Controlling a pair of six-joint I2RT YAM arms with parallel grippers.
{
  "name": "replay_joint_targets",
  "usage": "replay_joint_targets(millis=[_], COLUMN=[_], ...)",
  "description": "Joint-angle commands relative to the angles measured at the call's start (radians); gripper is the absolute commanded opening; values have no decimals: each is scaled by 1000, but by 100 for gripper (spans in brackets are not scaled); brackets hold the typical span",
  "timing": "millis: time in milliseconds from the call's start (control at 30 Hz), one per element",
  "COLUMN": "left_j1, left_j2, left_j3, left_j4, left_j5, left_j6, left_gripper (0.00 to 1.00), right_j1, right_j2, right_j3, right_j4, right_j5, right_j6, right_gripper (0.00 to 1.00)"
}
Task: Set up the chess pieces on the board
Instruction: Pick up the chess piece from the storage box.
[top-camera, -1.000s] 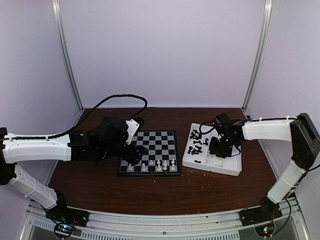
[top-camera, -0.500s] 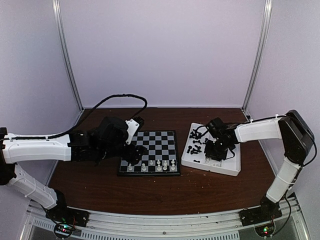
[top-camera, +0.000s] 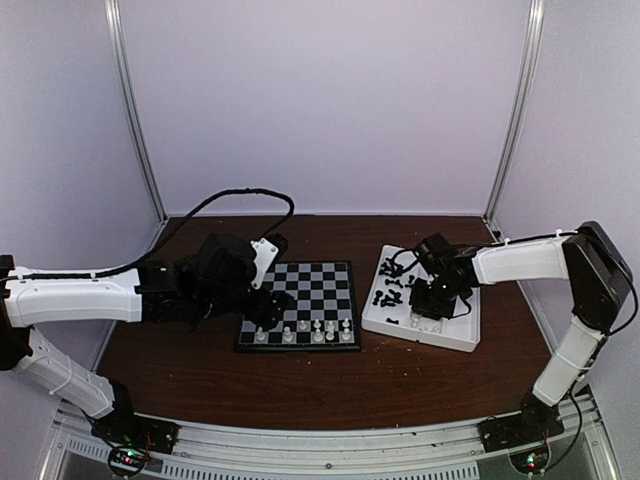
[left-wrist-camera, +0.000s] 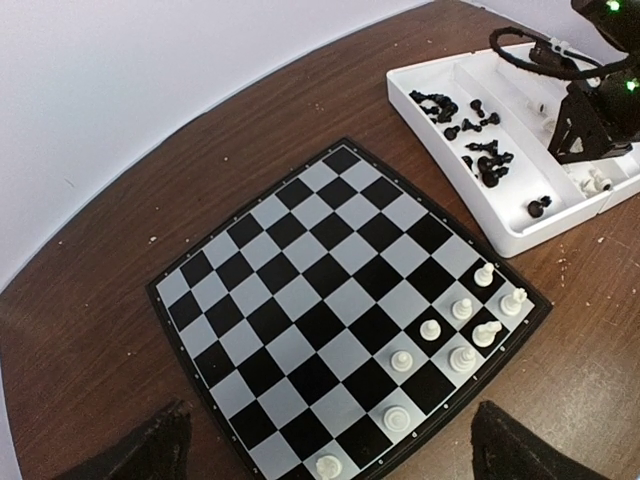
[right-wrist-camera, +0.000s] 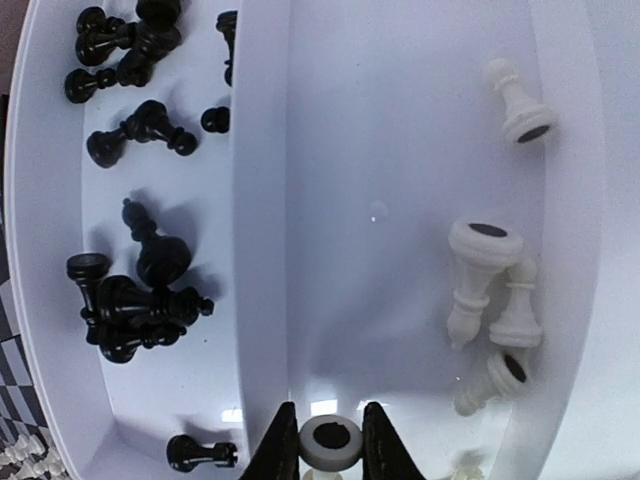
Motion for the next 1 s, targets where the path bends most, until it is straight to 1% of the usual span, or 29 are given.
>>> replay_joint_targets(millis=[0,133,300,367,433,533,633,800,967], left_j1=[8,6,6,6,5,-2,-32,-62,-68], left_j2=[-13,24,44,68,104,173,255,373,432], left_j3=[-11,12,9,6,7,18,55,128,164], left_j4=[25,62,161,215,280,393,475,561,643], left_j5=[14,76,148,194,236,286,289,290,343], left_j6=[-7,-15,-23,-25,-38,-54,-12,24,33], left_gripper=[98,97,97,97,96,94,91,90,87], right_j1=[4,3,4,4,3,7,16,51,104], right_j2=[-109,-184,-225,-239,-254,-278,-303,-349,-378], right_j3=[5,22,51,55,50,21,-2,-56,-89], right_j4=[-77,-108,-127,-110,-63,50,124,243,323], right_j5=[69,107,93,65,-20,-142,-215,-285,-294], right_j6=[-24,-43,-67,-76,-78,-57,-26,41,58], right_gripper=[19,20,19,19,19,18,18,18,18])
